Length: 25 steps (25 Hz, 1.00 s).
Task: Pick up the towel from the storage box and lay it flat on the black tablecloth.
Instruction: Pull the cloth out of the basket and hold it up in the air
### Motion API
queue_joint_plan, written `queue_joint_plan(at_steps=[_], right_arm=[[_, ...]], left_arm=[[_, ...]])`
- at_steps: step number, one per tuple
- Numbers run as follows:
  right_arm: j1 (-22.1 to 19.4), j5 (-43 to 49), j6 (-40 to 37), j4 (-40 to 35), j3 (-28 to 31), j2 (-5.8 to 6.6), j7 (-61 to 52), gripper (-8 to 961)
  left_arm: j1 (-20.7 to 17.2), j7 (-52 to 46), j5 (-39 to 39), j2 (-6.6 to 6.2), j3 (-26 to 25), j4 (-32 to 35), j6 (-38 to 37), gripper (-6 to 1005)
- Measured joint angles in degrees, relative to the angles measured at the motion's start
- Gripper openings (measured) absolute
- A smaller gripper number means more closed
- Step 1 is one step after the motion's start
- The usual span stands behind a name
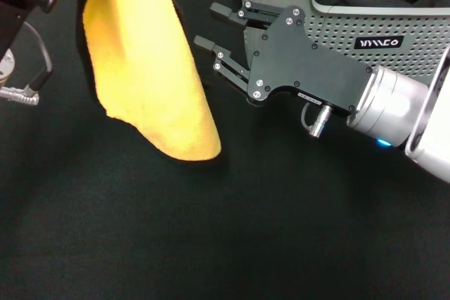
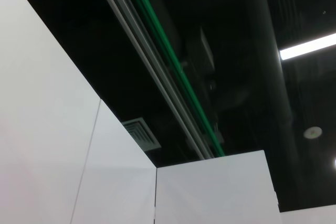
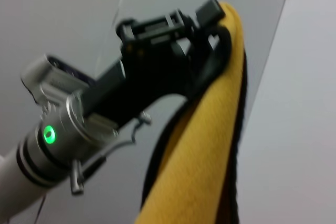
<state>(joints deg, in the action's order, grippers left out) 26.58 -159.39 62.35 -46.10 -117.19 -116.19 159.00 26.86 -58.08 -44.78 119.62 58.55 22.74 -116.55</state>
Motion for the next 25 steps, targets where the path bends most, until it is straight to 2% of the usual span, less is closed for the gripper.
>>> queue_joint_plan(at_steps=[2,8,16,25], right_arm=[[-0.18,0.00,0.64,-0.51,-0.02,0.00,0.12,321],[1.36,0.00,0.41,-0.83,0.26,0.00,-0.06,345],[4.52,-0.03,-2.81,2.48,0.19,0.00,-0.16,341],[2.87,-0.05,-3.12,3.05,0.39,0.00,-0.18,337]], left_arm=[[0.05,0.22,-0.42,0.00,0.05,0.02,0.00,22],[0.57,0.28,-1.50,-0.01,0.52,0.03,0.00,23],[2.31,2.16,-1.56,0.06,4.08,0.03,0.00,23],[2.24,2.27,-1.23,0.08,4.24,-0.01,0.00,23]])
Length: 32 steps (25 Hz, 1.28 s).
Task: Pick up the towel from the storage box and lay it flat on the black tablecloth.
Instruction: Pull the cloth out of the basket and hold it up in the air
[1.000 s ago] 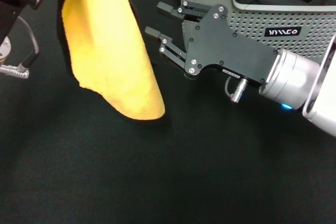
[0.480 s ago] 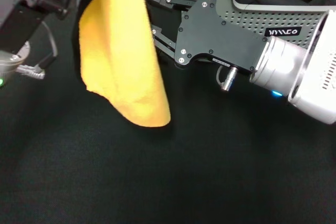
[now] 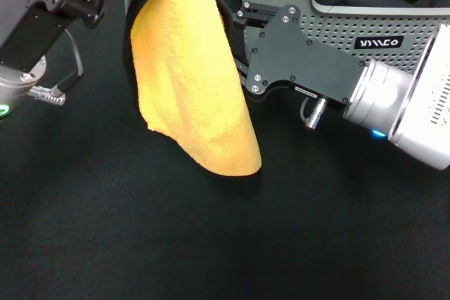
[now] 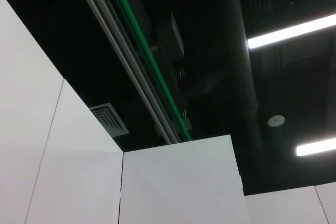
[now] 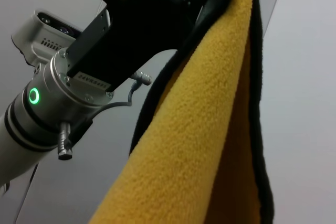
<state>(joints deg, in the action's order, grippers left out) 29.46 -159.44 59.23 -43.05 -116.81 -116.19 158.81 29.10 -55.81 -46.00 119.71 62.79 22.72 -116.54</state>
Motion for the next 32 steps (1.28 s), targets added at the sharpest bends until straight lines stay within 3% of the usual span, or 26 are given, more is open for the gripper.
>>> queue_joint_plan(at_steps=[10,21,27,32], right_arm=[[-3.76,0.00,2.27,-0.46,0.48,0.00,0.48,332],[-3.71,0.00,2.07,0.18,0.71,0.00,0.51,317],[-4.01,0.00,1.65,0.22,0.74,0.00,0.81,267],[-3.68,0.00,1.48,0.88,1.32,0.00,1.02,143]], left_arm=[[-0.22,0.00,0.30,0.00,-0.43,-0.32,0.07,23],[-0.26,0.00,0.33,0.00,-0.39,-0.40,0.09,23],[-0.30,0.00,0.39,0.00,-0.39,-0.45,0.09,23],[-0.28,0.00,0.39,0.00,-0.33,-0.50,0.09,23]])
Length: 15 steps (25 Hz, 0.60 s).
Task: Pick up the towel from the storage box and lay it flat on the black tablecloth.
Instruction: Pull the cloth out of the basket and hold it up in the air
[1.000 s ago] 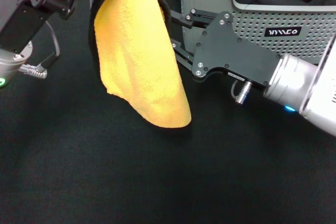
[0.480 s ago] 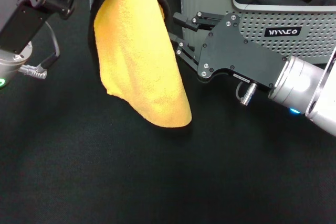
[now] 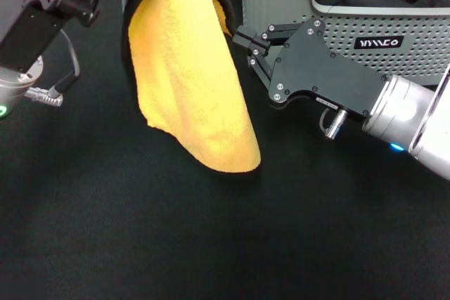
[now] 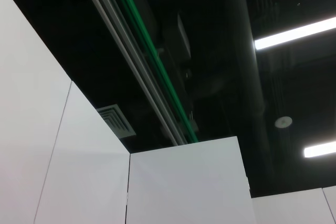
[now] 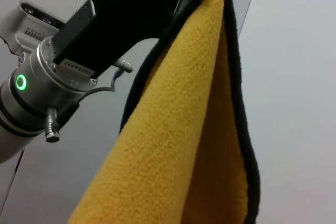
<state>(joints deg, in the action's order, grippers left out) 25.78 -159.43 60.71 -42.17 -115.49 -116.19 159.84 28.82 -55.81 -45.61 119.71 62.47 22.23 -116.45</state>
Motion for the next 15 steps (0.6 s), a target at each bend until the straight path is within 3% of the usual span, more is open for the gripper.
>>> queue_joint_plan(at_steps=[5,15], right_arm=[[0.12,0.00,-0.02,0.08,0.06,0.00,0.00,22],[-0.68,0.00,1.24,-0.34,0.22,0.00,-0.28,13]], left_arm=[[-0.03,0.00,0.00,0.00,0.12,0.00,0.00,23],[-0.54,0.00,-0.50,-0.27,0.20,-0.08,0.00,23]])
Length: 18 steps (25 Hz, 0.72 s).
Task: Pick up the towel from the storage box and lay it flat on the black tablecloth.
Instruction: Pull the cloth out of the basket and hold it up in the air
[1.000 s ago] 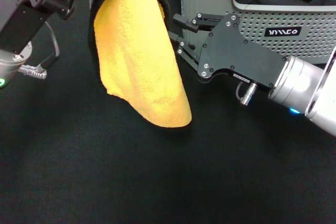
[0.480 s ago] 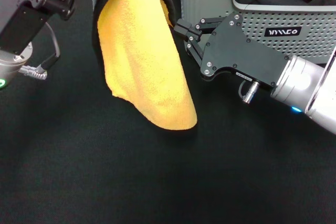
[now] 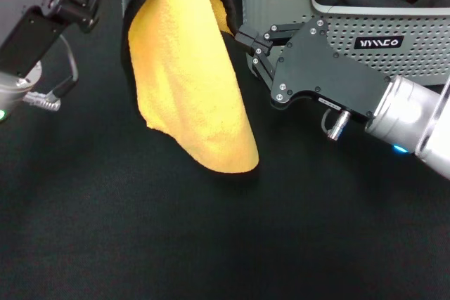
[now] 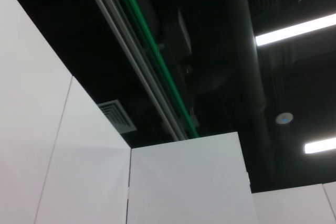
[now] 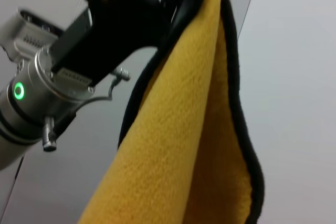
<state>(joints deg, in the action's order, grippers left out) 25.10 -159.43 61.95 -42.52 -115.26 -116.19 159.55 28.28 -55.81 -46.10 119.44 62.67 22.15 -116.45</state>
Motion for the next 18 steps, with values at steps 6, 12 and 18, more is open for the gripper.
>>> queue_joint_plan(at_steps=[6,12,18], right_arm=[[-4.27,0.50,4.79,-2.35,2.12,0.64,-4.07,7],[-9.29,8.14,10.24,-5.63,9.65,2.10,-14.78,6],[-16.68,21.92,13.70,-16.13,19.40,2.18,-25.47,6]], left_arm=[[-2.77,-1.23,-0.14,-1.51,0.20,0.43,-0.05,23],[-5.06,-6.63,-3.95,-4.71,0.26,3.51,-0.13,23],[-5.03,-12.86,-10.98,-7.70,0.27,6.83,-0.22,23]])
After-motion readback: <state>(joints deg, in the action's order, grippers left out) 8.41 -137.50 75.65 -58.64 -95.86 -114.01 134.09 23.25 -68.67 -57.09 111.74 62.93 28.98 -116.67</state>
